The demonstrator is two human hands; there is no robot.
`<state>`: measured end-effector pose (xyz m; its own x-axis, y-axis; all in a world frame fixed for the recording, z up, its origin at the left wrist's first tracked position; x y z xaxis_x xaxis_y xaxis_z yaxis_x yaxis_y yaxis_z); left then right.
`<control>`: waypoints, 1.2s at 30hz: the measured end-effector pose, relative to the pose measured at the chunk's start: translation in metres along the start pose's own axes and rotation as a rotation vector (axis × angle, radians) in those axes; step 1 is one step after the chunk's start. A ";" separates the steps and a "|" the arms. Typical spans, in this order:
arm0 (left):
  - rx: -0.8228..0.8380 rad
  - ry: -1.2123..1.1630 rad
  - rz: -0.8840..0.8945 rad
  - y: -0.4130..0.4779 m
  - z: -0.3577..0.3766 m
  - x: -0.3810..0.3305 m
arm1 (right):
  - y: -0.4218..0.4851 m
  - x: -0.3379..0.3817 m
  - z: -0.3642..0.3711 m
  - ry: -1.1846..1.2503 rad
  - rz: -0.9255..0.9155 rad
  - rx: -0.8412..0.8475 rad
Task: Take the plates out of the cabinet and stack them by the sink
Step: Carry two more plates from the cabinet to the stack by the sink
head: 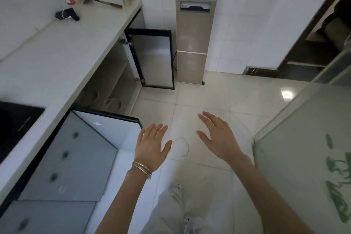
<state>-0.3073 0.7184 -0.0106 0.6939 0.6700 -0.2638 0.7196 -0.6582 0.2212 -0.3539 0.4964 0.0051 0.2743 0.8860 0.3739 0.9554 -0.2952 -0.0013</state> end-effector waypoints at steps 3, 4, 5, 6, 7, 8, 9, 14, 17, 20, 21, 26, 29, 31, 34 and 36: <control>0.025 0.022 -0.045 0.012 0.008 0.014 | 0.031 -0.001 0.009 0.012 -0.021 0.021; 0.035 0.031 -0.058 0.018 0.011 0.019 | 0.042 -0.001 0.012 0.016 -0.023 0.030; 0.045 0.039 -0.069 0.025 0.013 0.024 | 0.053 -0.001 0.014 0.018 -0.027 0.033; 0.051 0.045 -0.080 0.034 0.016 0.030 | 0.064 0.000 0.015 0.016 -0.034 0.035; 0.053 0.044 -0.092 0.043 0.018 0.035 | 0.075 0.000 0.017 0.009 -0.045 0.041; 0.052 0.038 -0.106 0.054 0.019 0.039 | 0.088 0.000 0.018 0.001 -0.059 0.054; 0.050 0.030 -0.117 0.066 0.020 0.044 | 0.102 0.001 0.017 -0.010 -0.076 0.071; 0.026 0.037 -0.180 0.124 0.023 0.072 | 0.181 0.008 0.008 -0.066 -0.176 0.132; 0.002 0.053 -0.221 0.156 0.023 0.092 | 0.225 0.013 0.004 -0.058 -0.216 0.140; -0.014 0.066 -0.242 0.182 0.021 0.105 | 0.259 0.018 0.002 -0.044 -0.259 0.136; -0.017 0.073 -0.251 0.189 0.021 0.109 | 0.269 0.020 0.002 -0.042 -0.273 0.135; -0.015 0.091 -0.318 0.218 0.030 0.122 | 0.316 0.024 0.008 -0.052 -0.358 0.161; 0.002 0.092 -0.381 0.237 0.038 0.132 | 0.348 0.023 0.017 -0.073 -0.426 0.223; -0.006 0.103 -0.423 0.254 0.042 0.139 | 0.373 0.023 0.019 -0.088 -0.481 0.251; -0.053 0.107 -0.494 0.284 0.045 0.147 | 0.417 0.023 0.017 -0.093 -0.544 0.290; -0.086 0.109 -0.541 0.309 0.045 0.152 | 0.450 0.024 0.014 -0.085 -0.581 0.303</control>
<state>0.0191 0.6015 -0.0249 0.2199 0.9392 -0.2637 0.9704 -0.1829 0.1579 0.0843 0.3900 0.0001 -0.2992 0.8996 0.3181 0.9357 0.3419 -0.0869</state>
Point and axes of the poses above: each hand's wrist, its own y-axis towards the middle knuckle, its own z-axis out of the palm, x = y × z, the point moved 1 cm from there along y, towards the middle knuckle, and after that the axes turned 15 degrees about z, right-handed, at the moved point
